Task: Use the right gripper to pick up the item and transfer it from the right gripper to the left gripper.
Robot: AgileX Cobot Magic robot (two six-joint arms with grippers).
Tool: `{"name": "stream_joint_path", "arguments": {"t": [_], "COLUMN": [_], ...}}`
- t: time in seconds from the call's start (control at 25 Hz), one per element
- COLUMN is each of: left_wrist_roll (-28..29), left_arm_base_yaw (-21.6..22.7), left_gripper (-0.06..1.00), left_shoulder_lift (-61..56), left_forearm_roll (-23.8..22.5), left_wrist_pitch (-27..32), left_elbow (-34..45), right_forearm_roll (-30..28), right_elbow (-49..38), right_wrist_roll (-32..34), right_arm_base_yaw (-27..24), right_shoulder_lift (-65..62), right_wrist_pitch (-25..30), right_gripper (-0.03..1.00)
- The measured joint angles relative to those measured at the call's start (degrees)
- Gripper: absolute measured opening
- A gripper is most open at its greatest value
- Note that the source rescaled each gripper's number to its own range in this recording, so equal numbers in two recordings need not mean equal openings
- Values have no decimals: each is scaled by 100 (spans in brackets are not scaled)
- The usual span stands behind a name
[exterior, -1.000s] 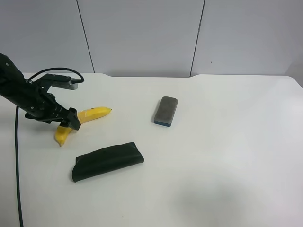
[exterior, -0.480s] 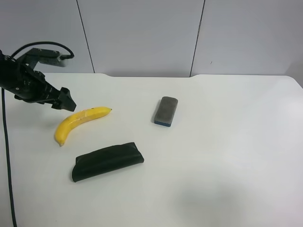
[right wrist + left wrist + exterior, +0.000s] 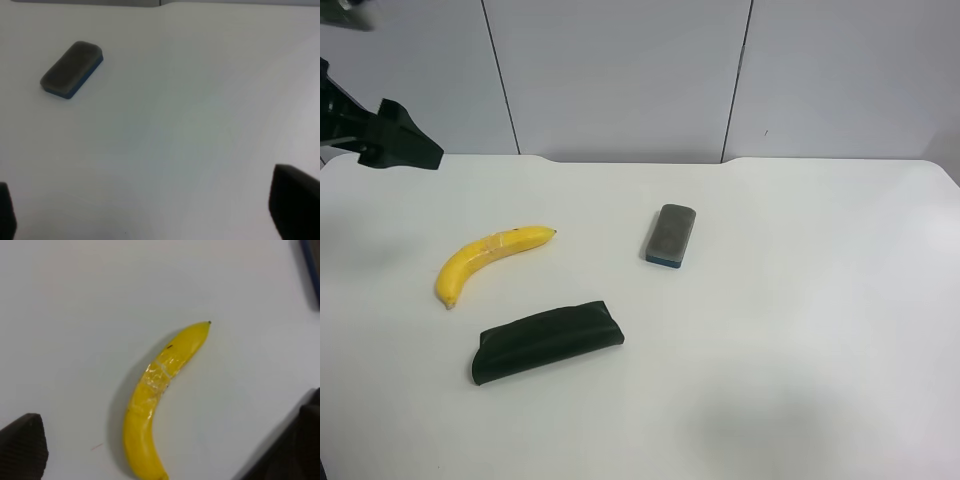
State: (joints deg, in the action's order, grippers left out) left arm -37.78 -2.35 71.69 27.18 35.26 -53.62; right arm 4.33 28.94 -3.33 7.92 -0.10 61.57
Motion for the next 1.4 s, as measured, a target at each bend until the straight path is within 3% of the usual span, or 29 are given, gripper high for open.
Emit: {"name": "stream_joint_path", "arguments": {"t": [0.28,0.8,1.12,1.4], "left_wrist_roll": [1057,2153,2989,3074], "left_arm_base_yaw": [0,0,0,0], "left_gripper": [100,100,100,100], "left_shoulder_lift": [-1275,-3663,-5170,-6349], "left_forearm_roll": [-487,-1821,-2031,-2031], "left_wrist_pitch": [1124,3241,3418,3449], "left_elbow": [5,13,709,1636], "right_forearm_roll": [0,0,0,0], "right_elbow": [0,0,0,0], "right_wrist_roll": [0,0,0,6], "right_arm_base_yaw": [0,0,0,0], "right_shoulder_lift": [0,0,0,0], "right_wrist_pitch": [0,0,0,0], "right_gripper": [100,100,100,100]}}
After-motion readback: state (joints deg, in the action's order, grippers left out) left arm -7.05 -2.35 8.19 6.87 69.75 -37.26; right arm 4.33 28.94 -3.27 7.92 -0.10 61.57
